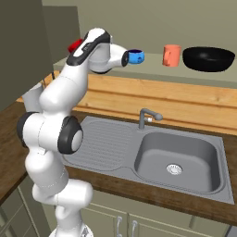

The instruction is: Gather all objects into one cabinet and sort the glasses and bowls to opposite sides.

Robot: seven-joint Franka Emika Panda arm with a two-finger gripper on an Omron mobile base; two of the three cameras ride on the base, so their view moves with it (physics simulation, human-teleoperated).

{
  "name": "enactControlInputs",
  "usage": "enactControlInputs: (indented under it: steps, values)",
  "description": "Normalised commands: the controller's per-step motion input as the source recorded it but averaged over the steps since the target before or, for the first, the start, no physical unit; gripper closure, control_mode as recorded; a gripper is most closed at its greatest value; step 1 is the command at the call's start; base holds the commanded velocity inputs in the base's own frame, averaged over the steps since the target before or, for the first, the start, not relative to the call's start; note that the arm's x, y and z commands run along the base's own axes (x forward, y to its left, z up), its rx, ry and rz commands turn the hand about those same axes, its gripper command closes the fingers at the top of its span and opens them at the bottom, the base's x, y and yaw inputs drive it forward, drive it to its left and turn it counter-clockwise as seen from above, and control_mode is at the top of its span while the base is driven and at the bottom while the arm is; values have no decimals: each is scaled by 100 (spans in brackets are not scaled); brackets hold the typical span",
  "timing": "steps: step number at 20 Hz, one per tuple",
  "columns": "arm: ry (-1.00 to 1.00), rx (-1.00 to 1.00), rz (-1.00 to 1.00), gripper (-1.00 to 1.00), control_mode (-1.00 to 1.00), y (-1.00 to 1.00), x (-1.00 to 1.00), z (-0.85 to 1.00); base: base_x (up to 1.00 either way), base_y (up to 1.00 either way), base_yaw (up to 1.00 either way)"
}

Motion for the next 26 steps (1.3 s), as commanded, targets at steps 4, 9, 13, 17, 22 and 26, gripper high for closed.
enactControlInputs:
  steps: [4, 9, 13, 17, 22, 26]
  values:
    - [0, -1, -1, 100, -100, -12, 0, -18, 0, 0, 0]
    - [0, 0, -2, 100, -100, -3, 0, -16, 0, 0, 0]
    - [0, 0, -4, 100, -100, 0, 0, -21, 0, 0, 0]
    - [0, 0, -5, 100, -100, -1, 1, -18, 0, 0, 0]
    - [0, -1, -7, -100, -100, 0, 12, -8, 0, 0, 0]
    - [1, -4, -9, -100, -100, 0, 24, 0, 0, 0, 0]
